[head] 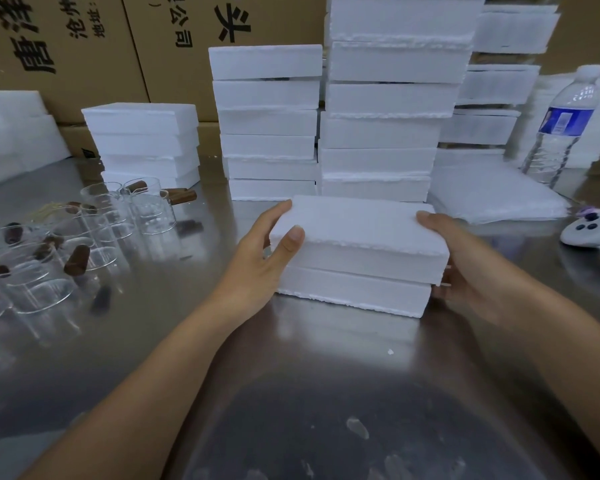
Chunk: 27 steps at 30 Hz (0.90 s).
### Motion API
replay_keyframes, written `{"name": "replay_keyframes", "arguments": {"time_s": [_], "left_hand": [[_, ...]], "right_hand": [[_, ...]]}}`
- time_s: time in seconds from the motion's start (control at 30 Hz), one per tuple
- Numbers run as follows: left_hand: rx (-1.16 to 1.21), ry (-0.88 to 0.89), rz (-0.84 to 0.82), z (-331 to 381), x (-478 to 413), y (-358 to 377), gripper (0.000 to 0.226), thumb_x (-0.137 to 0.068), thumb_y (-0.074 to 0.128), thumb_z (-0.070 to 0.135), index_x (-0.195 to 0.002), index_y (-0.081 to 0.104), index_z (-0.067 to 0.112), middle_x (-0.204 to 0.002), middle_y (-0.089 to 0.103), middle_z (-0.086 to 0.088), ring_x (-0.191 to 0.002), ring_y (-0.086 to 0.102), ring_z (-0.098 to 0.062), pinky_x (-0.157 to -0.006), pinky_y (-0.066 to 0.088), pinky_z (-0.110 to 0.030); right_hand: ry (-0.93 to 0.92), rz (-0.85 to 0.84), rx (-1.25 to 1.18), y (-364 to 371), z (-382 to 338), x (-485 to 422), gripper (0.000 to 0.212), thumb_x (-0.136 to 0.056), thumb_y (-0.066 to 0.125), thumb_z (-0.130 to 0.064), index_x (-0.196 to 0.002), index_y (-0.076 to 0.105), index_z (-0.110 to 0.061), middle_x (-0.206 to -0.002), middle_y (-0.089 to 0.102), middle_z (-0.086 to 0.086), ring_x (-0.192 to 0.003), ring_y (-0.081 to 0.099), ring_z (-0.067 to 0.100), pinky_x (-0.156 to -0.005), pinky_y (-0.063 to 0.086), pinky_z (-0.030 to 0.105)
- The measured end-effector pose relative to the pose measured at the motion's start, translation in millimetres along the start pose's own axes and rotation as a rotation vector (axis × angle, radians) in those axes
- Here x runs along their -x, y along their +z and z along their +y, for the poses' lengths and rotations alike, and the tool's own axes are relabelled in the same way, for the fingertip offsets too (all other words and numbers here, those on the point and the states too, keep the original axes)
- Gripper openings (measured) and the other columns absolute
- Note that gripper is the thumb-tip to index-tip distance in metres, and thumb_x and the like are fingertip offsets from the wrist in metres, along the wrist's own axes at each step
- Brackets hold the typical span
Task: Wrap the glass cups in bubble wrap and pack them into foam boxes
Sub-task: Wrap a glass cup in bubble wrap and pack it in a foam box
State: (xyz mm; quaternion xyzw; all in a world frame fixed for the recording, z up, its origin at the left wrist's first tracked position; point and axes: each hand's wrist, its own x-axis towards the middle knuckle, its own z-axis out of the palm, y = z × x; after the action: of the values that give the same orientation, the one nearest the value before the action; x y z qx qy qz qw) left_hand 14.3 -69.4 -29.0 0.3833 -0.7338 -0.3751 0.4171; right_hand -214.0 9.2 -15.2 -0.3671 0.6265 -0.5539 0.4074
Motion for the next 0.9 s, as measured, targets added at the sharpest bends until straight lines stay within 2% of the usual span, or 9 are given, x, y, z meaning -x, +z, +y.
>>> {"name": "replay_keyframes", "arguments": {"time_s": [0.1,0.2,0.37,0.5,0.6,0.67,0.73,0.83,0.9], "left_hand": [[0.003,0.004,0.006,-4.0,-1.7,0.8,0.063,-0.077,0.041,0.061,-0.136,0.042,0.04,-0.138,0.041,-0.022,-0.119,0.035,-0.037,-0.09,0.036,-0.028],[-0.001,-0.003,0.011,-7.4,-3.8,0.9,0.064,-0.075,0.041,0.066,-0.134,0.041,0.043,-0.139,0.049,0.0,-0.118,0.039,-0.04,-0.078,0.039,-0.018],[-0.031,0.03,0.037,-11.6,-3.5,-1.1,0.068,-0.071,0.043,0.069,-0.132,0.046,0.04,-0.13,0.053,-0.013,-0.109,0.043,-0.03,-0.075,0.042,-0.019],[0.001,0.05,0.004,-13.1,-2.7,-1.7,0.071,-0.07,0.042,0.071,-0.133,0.043,0.039,-0.124,0.058,0.006,-0.108,0.041,-0.024,-0.078,0.042,-0.017],[0.023,0.07,-0.011,-13.0,-0.9,-1.6,0.067,-0.07,0.042,0.072,-0.129,0.041,0.042,-0.112,0.053,0.028,-0.104,0.034,-0.011,-0.076,0.036,0.0],[-0.002,0.069,-0.012,-12.0,-1.4,-2.7,0.066,-0.071,0.042,0.072,-0.13,0.041,0.042,-0.112,0.049,0.034,-0.098,0.042,-0.012,-0.077,0.033,0.005],[-0.039,0.079,-0.003,-9.7,-2.0,-4.1,0.071,-0.072,0.041,0.071,-0.134,0.043,0.037,-0.115,0.048,0.036,-0.087,0.05,-0.005,-0.077,0.032,0.007],[-0.166,0.096,-0.019,-5.1,-3.7,-7.6,0.084,-0.068,0.034,0.075,-0.139,0.04,0.03,-0.127,0.048,0.025,-0.104,0.047,-0.001,-0.077,0.03,0.005],[-0.27,0.089,-0.07,-3.3,-4.1,-12.0,0.094,-0.063,0.031,0.08,-0.143,0.034,0.029,-0.135,0.045,0.015,-0.113,0.044,-0.004,-0.083,0.03,-0.006]], "right_hand": [[0.019,0.006,-0.014,1.2,1.1,-1.8,0.028,-0.065,0.066,-0.059,-0.069,0.074,-0.032,-0.078,0.069,-0.003,-0.082,0.058,0.022,-0.086,0.048,0.04],[0.06,0.026,-0.014,2.0,-0.8,-3.3,0.03,-0.068,0.066,-0.057,-0.074,0.071,-0.028,-0.07,0.065,-0.004,-0.079,0.054,0.021,-0.08,0.046,0.036],[0.109,0.015,-0.029,0.7,-3.1,-3.3,0.024,-0.075,0.067,-0.05,-0.078,0.064,-0.027,-0.058,0.06,-0.006,-0.061,0.048,0.015,-0.069,0.043,0.031],[0.09,0.009,-0.027,-0.2,-3.8,-2.3,0.019,-0.078,0.066,-0.045,-0.081,0.064,-0.027,-0.069,0.062,-0.002,-0.067,0.049,0.017,-0.066,0.039,0.031],[0.102,0.007,-0.026,0.0,-5.4,-1.2,0.02,-0.077,0.066,-0.045,-0.079,0.064,-0.025,-0.072,0.06,0.0,-0.069,0.049,0.019,-0.066,0.038,0.032],[0.12,0.018,-0.024,0.8,-6.5,-0.6,0.023,-0.077,0.066,-0.045,-0.081,0.063,-0.023,-0.069,0.059,0.0,-0.066,0.048,0.018,-0.065,0.038,0.032],[0.137,0.021,-0.034,0.9,-8.9,1.5,0.024,-0.076,0.067,-0.045,-0.084,0.062,-0.023,-0.062,0.059,-0.002,-0.059,0.048,0.014,-0.061,0.037,0.029],[0.16,0.018,-0.075,1.2,-10.2,6.1,0.026,-0.075,0.069,-0.048,-0.085,0.063,-0.025,-0.055,0.061,-0.006,-0.05,0.051,0.011,-0.057,0.04,0.025],[0.134,0.043,-0.096,3.0,-10.3,11.6,0.03,-0.073,0.069,-0.053,-0.086,0.066,-0.026,-0.063,0.066,-0.006,-0.058,0.06,0.012,-0.059,0.047,0.026]]}}
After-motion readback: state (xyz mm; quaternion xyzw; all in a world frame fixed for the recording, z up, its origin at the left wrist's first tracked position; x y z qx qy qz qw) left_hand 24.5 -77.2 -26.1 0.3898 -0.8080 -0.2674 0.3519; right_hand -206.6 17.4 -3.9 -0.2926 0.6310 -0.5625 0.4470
